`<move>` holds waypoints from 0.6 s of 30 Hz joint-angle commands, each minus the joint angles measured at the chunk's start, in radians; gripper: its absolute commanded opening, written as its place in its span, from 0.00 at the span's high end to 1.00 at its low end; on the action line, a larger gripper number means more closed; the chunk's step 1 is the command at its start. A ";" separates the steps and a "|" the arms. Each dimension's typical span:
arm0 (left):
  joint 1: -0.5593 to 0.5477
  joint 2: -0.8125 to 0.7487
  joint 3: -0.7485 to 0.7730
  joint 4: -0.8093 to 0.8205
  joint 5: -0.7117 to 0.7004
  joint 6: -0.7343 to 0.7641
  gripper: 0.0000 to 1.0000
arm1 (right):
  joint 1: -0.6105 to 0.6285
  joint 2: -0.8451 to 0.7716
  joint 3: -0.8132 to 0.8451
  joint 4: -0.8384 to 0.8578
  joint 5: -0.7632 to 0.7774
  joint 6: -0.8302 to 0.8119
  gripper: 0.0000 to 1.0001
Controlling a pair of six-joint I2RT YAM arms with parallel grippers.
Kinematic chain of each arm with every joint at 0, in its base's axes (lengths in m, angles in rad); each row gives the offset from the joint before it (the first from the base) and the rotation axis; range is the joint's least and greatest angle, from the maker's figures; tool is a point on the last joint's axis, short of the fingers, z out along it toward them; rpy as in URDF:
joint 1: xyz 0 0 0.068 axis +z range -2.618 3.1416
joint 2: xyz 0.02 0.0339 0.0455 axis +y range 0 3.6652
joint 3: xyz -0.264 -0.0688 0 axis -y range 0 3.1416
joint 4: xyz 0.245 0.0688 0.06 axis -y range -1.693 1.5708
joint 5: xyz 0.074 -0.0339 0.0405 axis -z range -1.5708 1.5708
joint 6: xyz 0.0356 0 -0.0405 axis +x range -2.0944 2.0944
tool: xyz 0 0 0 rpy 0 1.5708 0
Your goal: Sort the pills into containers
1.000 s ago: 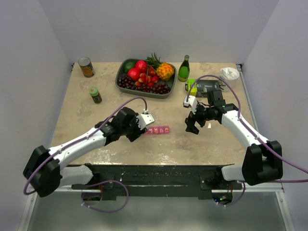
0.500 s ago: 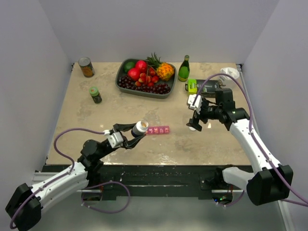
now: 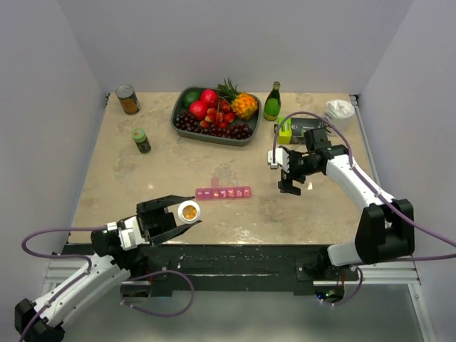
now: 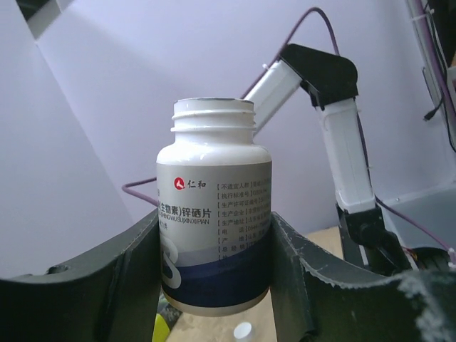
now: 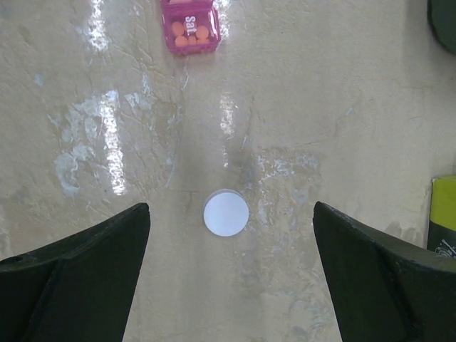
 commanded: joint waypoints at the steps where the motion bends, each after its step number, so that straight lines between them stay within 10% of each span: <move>1: 0.006 -0.003 0.125 -0.402 0.091 0.197 1.00 | -0.004 0.058 -0.024 0.029 0.057 -0.152 0.01; 7: 0.006 -0.052 0.185 -0.727 0.059 0.384 1.00 | -0.002 0.212 0.008 0.043 0.138 -0.183 0.01; 18: 0.004 -0.078 0.174 -0.827 -0.007 0.427 1.00 | -0.002 0.303 0.002 0.092 0.252 -0.127 0.18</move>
